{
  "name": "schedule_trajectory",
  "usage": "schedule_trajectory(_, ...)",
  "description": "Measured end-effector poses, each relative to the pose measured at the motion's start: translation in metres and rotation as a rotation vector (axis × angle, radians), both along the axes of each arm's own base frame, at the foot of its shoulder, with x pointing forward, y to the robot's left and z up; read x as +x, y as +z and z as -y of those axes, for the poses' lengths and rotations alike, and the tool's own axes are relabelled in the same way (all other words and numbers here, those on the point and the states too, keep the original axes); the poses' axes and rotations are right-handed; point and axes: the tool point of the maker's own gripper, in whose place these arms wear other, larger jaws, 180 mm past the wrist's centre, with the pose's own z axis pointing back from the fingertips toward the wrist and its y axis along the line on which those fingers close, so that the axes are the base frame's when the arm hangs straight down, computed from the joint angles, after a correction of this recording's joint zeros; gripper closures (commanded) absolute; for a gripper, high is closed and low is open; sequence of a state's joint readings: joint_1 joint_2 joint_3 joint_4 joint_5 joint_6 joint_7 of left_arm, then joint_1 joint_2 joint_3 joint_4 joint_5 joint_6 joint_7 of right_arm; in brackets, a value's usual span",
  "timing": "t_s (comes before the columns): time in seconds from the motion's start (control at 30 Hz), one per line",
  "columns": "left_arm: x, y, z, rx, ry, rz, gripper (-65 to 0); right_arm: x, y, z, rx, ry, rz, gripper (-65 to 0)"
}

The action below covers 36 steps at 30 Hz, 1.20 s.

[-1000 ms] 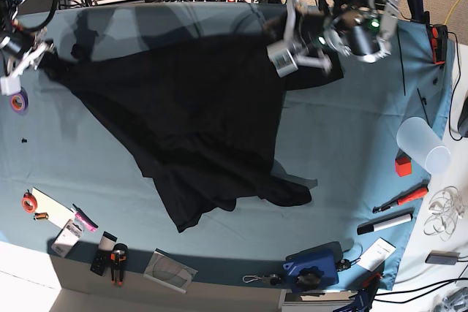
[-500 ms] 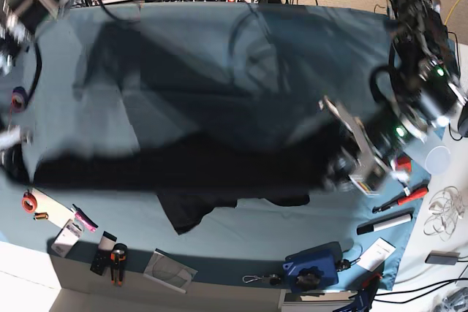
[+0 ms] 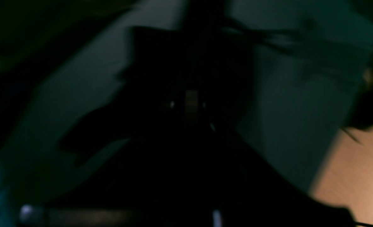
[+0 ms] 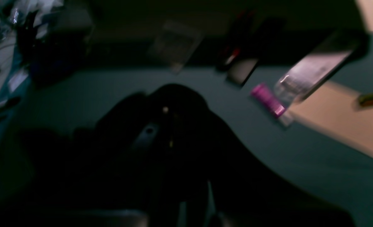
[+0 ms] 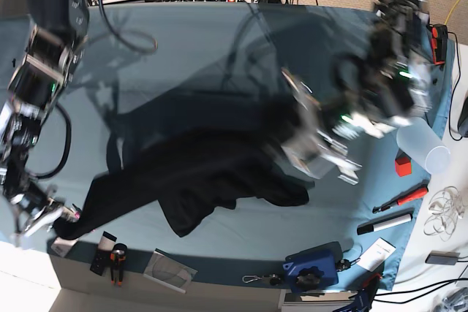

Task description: Layout the t-shirt on the table in an organized manner, then fold the t-shirt properly

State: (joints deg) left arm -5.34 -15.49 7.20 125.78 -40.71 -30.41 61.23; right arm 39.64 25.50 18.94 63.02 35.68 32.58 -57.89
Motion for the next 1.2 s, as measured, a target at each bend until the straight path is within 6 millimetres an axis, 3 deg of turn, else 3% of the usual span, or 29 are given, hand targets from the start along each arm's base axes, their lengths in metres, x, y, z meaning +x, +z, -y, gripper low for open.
schedule_trajectory(0.2, -0.051, 0.001, 0.067, -0.082, -0.218, -0.053, 0.0, 0.022, 0.016, 0.027, -0.039, -0.112, 0.010, 0.0)
schedule_trajectory(0.27, -0.055, 0.007, 0.081, -0.104, -0.236, -0.034, 0.0, 0.023, 0.015, 0.032, -0.063, -0.127, -0.004, 0.0)
schedule_trajectory(0.33, -0.048, 0.014, 0.088, -0.111, -0.201, 0.015, 0.0, 0.022, 0.011, 0.034, -0.082, -0.134, -0.027, 0.0)
schedule_trajectory(0.4, -0.033, 0.016, 0.085, -0.114, -0.117, 0.034, 0.0, 0.017, 0.002, 0.034, -0.094, -0.125, -0.081, 0.0)
schedule_trajectory(0.5, -0.003, 0.000, 0.069, -0.041, 0.048, 0.041, 0.0, 0.012, -0.006, 0.029, -0.123, -0.075, -0.124, -15.6)
schedule_trajectory(0.57, 0.011, -0.014, 0.059, 0.005, 0.130, 0.029, 0.0, 0.012, -0.007, 0.028, -0.122, -0.072, -0.127, -22.0)
schedule_trajectory(0.67, 0.025, -0.029, 0.052, 0.019, 0.211, -0.005, 0.0, 0.013, -0.005, 0.026, -0.108, -0.069, -0.119, -22.4)
schedule_trajectory(0.83, 0.045, -0.077, 0.034, 0.106, 0.339, -0.089, 0.0, 0.017, 0.006, 0.019, -0.051, -0.054, -0.075, -22.4)
schedule_trajectory(0.93, 0.057, -0.099, 0.019, 0.143, 0.448, -0.109, 0.0, 0.019, 0.009, 0.040, -0.044, -0.189, -0.098, -22.3)
schedule_trajectory(1.07, 0.073, -0.097, -0.002, 0.137, 0.574, -0.075, 0.0, 0.024, 0.026, 0.060, -0.053, -0.299, -0.061, -22.3)
schedule_trajectory(1.2, 0.079, -0.094, -0.010, 0.124, 0.590, -0.075, 0.0, 0.019, 0.012, 0.048, -0.025, -0.257, -0.141, -22.3)
